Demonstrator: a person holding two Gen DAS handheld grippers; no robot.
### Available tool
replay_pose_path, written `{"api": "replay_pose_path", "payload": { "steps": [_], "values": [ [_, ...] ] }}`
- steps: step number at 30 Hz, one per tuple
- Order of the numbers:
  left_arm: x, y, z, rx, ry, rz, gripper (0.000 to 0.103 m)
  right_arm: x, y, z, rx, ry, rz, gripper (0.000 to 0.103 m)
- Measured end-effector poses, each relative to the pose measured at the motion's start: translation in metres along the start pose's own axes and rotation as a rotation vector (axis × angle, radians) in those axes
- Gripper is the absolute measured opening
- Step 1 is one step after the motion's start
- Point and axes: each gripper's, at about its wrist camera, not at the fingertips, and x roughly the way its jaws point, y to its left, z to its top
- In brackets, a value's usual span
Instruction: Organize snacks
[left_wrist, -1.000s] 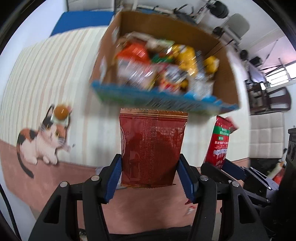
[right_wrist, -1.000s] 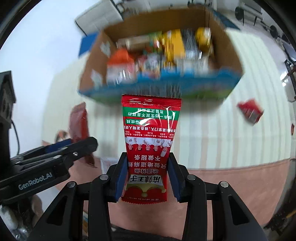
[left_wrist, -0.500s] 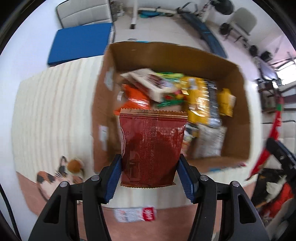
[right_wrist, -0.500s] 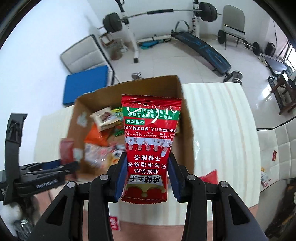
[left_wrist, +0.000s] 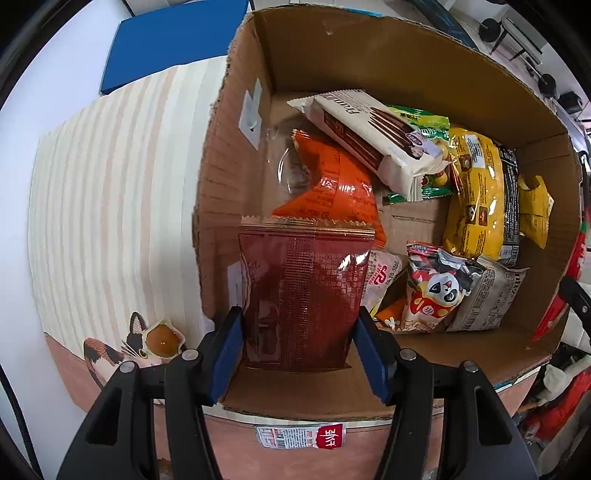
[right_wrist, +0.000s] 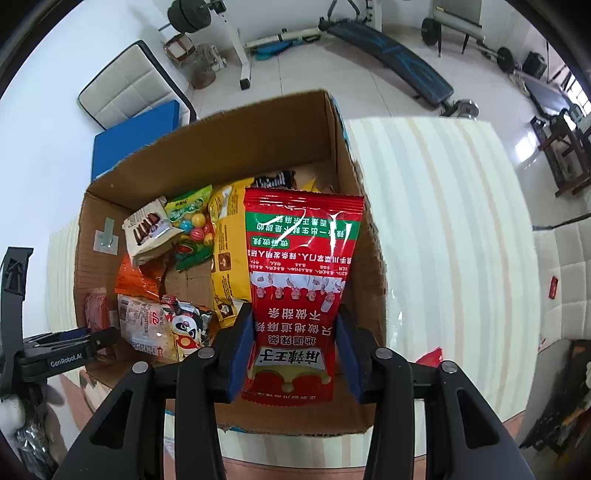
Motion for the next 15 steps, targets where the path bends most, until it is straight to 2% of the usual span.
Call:
{"api": "replay_pose_path", "payload": {
  "steps": [5,7,8,10,11,13,15],
  "values": [
    [0.004,0.003,-0.001,-0.035,0.023,-0.008,0.059,0.015,-0.008,-0.001,0.022,0.052,-0.006,0.063],
    [0.004,0.003,-0.002,-0.039,0.024,-0.020,0.065,0.013,-0.009,-0.004,0.026,0.048,-0.015,0.071],
    [0.003,0.004,-0.003,-0.041,0.022,-0.027,0.068,0.011,-0.010,-0.005,0.030,0.040,-0.007,0.071],
    [0.000,0.004,-0.005,-0.039,0.012,-0.048,0.070,0.009,-0.012,-0.007,0.038,0.037,0.008,0.077],
    [-0.002,0.004,-0.007,-0.042,0.005,-0.052,0.072,0.008,-0.012,-0.008,0.038,0.030,0.024,0.085],
    [-0.007,0.005,-0.010,-0.049,-0.019,-0.077,0.076,0.006,-0.009,-0.011,0.026,0.023,0.056,0.095],
    [-0.016,0.007,-0.012,-0.064,-0.060,-0.103,0.077,0.005,-0.005,-0.013,0.015,0.017,0.052,0.098]
  ]
}}
